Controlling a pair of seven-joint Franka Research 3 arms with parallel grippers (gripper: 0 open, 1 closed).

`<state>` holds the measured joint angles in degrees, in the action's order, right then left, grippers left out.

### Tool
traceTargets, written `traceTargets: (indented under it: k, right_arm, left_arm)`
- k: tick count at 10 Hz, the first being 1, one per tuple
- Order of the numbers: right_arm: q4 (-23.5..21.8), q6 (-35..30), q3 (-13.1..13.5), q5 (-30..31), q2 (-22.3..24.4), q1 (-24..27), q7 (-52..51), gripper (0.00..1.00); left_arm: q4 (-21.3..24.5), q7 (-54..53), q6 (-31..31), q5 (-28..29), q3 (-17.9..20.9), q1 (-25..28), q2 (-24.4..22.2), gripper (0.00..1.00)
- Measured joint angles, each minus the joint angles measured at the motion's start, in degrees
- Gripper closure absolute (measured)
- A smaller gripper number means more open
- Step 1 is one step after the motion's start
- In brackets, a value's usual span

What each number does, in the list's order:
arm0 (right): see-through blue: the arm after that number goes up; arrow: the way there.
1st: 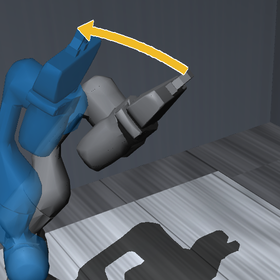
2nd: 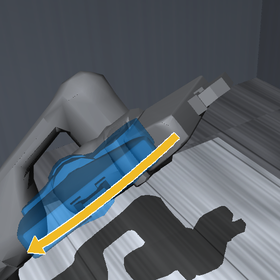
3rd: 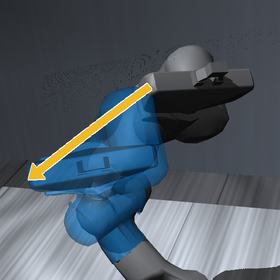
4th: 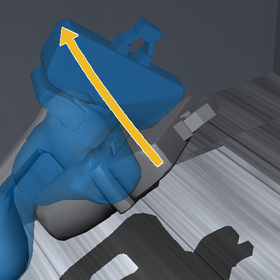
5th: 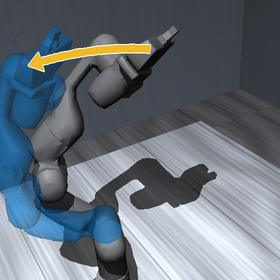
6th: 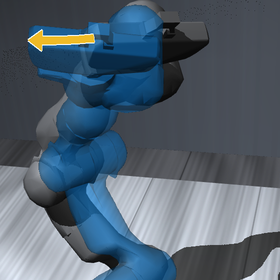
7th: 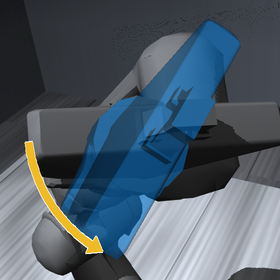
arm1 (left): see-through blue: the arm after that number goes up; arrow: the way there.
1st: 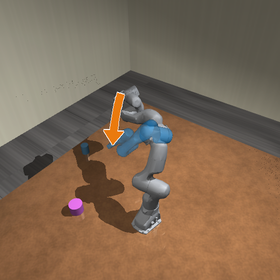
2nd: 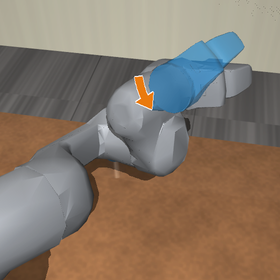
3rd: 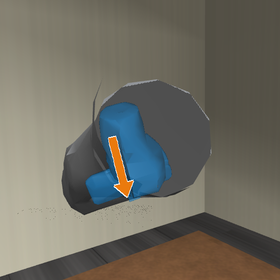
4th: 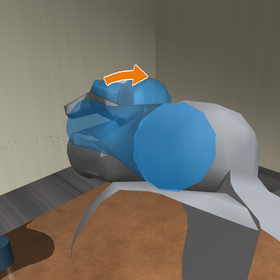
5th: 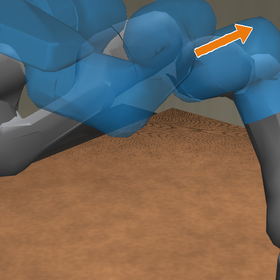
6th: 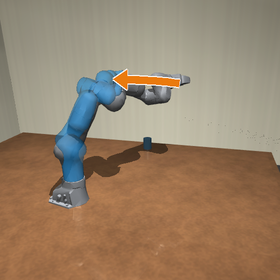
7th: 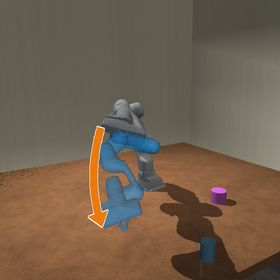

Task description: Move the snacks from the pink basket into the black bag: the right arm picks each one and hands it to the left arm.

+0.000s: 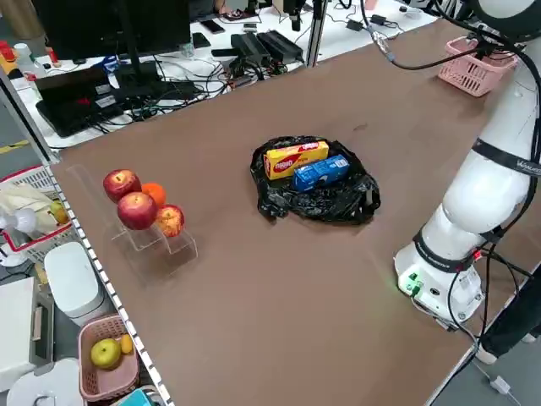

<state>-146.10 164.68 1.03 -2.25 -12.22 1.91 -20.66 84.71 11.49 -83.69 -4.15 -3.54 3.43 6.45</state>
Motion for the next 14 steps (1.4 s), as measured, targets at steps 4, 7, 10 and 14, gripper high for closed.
traceTargets:
  k: [4,7,10,14]
  right_arm:
    - [0.43,0.00,0.17,0.00,-0.01,0.56,-1.52,0.00]
    - [0.72,0.02,0.19,0.00,-0.44,0.65,-1.78,0.00]
    - [1.26,1.86,0.19,0.01,-2.16,0.66,-2.60,0.00]
    - [1.63,3.48,0.23,0.01,-3.64,1.00,-3.90,0.01]
  left_arm:
    - [-0.16,0.14,0.00,0.00,0.06,0.11,0.01,0.00]
    - [-0.16,0.11,0.00,0.00,0.12,0.37,0.24,0.00]
    - [-0.16,0.16,0.04,0.00,0.03,-0.28,0.77,0.00]
    - [-0.16,0.16,0.05,0.00,-0.01,-0.35,1.54,0.00]
